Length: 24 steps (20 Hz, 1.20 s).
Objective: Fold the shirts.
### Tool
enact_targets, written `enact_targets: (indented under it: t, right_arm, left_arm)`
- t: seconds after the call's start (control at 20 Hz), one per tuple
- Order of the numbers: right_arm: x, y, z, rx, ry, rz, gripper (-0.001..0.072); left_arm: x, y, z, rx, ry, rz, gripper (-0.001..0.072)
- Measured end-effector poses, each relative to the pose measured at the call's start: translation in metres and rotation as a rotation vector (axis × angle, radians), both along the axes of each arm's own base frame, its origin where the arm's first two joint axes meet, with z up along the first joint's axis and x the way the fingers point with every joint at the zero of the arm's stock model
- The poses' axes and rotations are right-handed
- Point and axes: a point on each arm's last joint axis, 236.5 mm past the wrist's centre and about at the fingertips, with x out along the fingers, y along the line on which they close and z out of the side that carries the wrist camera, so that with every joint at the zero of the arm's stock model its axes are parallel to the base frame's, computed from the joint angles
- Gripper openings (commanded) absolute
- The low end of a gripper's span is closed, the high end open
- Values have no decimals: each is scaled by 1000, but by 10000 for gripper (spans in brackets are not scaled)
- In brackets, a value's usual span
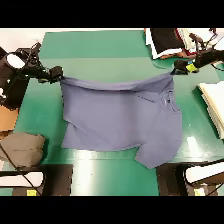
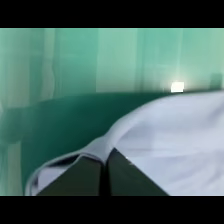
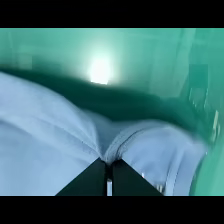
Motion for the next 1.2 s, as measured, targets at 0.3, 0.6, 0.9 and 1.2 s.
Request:
enact_targets:
  t: [0.3, 0.6, 0.9, 1.2]
  right_arm:
    - [20, -21, 17, -63, -48, 13, 13]
    - [-21, -35, -20, -127, 94, 24, 14]
    - [-67, -31, -63, -117, 195, 12, 425]
    - [-92, -41, -46, -117, 169, -29, 419]
  left_arm:
    - [10, 7, 12, 5, -4, -39, 24]
    - [-32, -11, -41, 12, 164, -151, 24]
    - [-52, -29, -71, 14, 222, -190, 587]
    - [-81, -8, -54, 31, 274, -168, 538]
